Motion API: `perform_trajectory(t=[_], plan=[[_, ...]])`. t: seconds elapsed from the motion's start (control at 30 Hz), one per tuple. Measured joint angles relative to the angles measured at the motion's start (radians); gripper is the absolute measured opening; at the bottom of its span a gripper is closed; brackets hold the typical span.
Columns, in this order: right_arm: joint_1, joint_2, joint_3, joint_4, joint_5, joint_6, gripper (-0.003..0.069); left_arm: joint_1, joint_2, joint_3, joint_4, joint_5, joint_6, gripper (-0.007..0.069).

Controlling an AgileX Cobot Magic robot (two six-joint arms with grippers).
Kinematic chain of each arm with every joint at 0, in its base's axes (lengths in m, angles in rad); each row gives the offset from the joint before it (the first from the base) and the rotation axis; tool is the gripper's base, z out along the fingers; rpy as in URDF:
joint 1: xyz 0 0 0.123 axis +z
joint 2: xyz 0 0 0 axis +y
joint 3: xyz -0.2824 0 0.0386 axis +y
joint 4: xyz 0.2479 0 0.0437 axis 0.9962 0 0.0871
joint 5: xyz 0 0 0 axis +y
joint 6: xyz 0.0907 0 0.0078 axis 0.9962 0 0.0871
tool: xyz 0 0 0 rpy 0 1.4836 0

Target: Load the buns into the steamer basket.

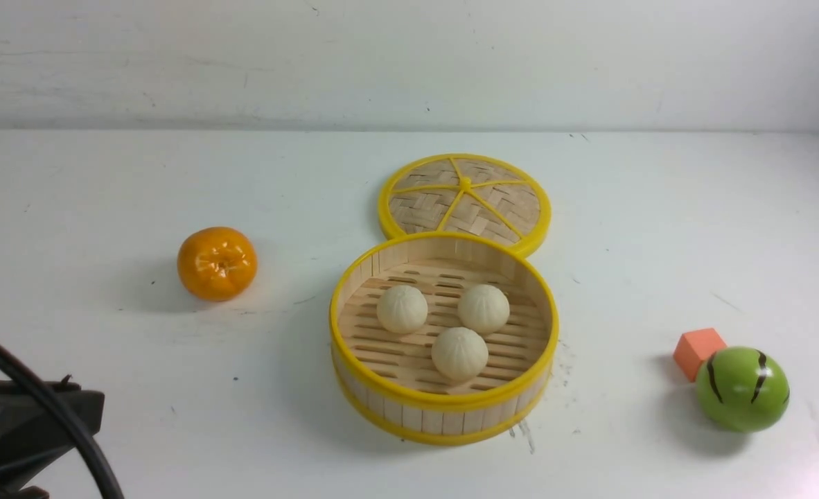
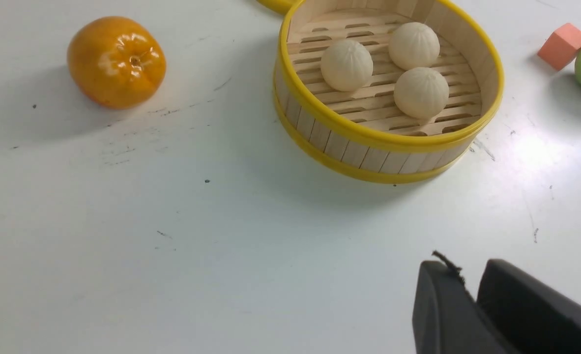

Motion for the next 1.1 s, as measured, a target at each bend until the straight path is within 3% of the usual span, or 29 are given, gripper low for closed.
perform_trajectory(t=[0.23,0.5,0.7,1.1], plan=[[-0.201,-0.279,0.411,-0.034,-0.362,0.014,-0.0018,0.000,0.000,0.000,0.000,0.000,0.000,0.0113],[-0.439,-0.493,0.673,-0.057,-0.330,0.105,-0.0018,0.000,0.000,0.000,0.000,0.000,0.000,0.0124],[-0.471,-0.494,0.667,-0.100,-0.246,0.098,-0.0018,0.000,0.004,0.000,-0.001,0.001,0.000,0.0127],[-0.471,-0.494,0.664,-0.115,-0.233,0.070,-0.0015,0.000,0.004,0.000,-0.001,0.001,0.000,0.0130]])
